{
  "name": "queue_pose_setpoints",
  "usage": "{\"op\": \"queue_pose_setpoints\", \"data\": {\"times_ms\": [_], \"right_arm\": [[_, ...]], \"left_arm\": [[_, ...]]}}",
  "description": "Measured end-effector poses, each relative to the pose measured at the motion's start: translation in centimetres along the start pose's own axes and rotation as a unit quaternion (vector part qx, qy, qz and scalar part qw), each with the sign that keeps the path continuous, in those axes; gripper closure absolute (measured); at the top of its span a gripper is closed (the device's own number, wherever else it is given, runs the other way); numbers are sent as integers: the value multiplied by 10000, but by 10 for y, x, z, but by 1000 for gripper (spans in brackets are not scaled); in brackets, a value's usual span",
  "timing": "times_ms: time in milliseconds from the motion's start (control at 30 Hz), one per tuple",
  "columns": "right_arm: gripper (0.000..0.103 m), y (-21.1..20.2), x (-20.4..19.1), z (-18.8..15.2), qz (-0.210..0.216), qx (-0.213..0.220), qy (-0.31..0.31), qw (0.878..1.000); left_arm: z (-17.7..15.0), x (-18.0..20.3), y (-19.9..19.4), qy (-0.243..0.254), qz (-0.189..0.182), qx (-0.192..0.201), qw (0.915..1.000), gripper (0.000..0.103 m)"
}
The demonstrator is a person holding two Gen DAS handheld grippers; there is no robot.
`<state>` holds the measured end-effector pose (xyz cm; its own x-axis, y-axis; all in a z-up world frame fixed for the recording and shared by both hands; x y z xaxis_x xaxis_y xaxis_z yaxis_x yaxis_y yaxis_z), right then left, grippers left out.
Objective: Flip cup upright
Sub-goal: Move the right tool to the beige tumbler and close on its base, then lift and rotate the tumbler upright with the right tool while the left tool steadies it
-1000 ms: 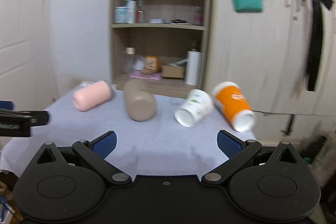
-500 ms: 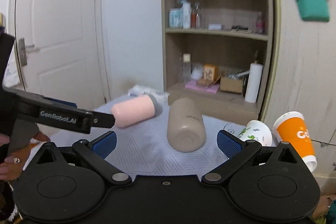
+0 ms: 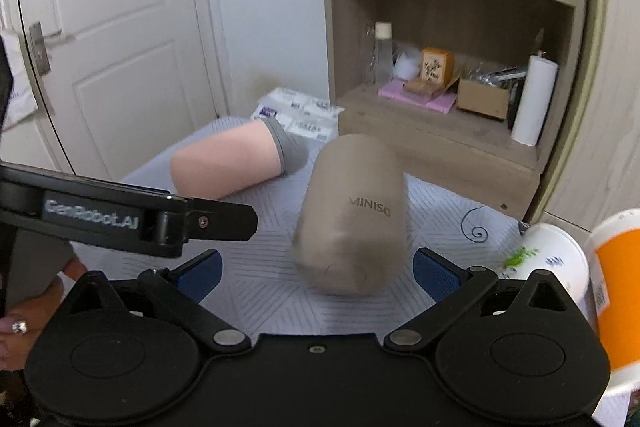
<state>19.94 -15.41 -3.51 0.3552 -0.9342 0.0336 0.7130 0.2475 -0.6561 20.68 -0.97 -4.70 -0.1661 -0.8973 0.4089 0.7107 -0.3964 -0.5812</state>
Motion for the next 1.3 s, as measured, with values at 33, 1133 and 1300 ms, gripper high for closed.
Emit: {"op": "queue_pose_setpoints", "data": {"times_ms": [33,1133,1300], "right_arm": [[0,5,0,1,-17,-35,-15,10000],[21,-7,-8,-19,-206,-539,730,9957],[21,-30,-10,-33,-218,-658,883,9937]], "left_arm": [[1,-2,3,-51,-21,-18,10000,2],[-14,-12,-10,-894,-954,-501,9902,3],[-27,-8,-25,-972,-1189,-579,9864,3]]}}
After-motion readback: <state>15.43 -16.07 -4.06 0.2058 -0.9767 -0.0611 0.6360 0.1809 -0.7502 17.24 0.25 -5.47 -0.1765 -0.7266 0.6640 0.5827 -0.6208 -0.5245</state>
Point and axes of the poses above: each gripper's, at about its wrist camera, not at the fingertips, and y roughly the way its jaws point, x to its right, z to its top, the point moved 2 cm from there along y, roughly the way its jaws point, and after that the axes turned 10 degrees about -z, right-handed, at the moved point
